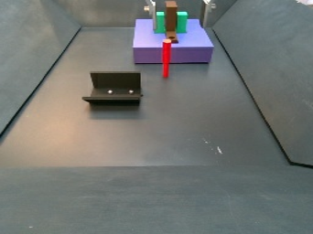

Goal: Pick up the red object. Move up. Move to above the board. Insert the red object.
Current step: Pick up the red object.

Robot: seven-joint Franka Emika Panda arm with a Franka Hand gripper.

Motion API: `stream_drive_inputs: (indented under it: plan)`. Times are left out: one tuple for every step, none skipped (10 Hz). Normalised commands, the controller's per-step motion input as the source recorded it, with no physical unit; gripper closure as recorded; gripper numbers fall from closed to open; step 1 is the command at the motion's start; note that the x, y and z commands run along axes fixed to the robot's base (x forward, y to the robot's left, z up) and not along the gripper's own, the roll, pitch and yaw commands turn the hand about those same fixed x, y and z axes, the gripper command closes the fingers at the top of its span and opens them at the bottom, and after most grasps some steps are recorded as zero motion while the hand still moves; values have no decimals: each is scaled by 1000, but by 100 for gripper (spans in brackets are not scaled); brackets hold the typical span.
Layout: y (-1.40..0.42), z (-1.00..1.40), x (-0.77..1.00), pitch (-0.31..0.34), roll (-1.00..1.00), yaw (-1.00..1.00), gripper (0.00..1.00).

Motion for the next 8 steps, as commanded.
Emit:
stream_drive_inputs:
  plan:
    - [-583,-106,94,-27,0,134,0]
    - [-529,-157,163,-30,0,103,0]
    - [-531,-311,231,-86,0,40,0]
    - [-451,-426,234,-121,-36,0,0]
    - [-377,-426,214,-147,-64,0,0]
    - [-149,-183,11,-67,-44,0,0]
    - [-29,-37,0,-23,0,14,0]
    - [-114,-71,-17,-33,0,26,0]
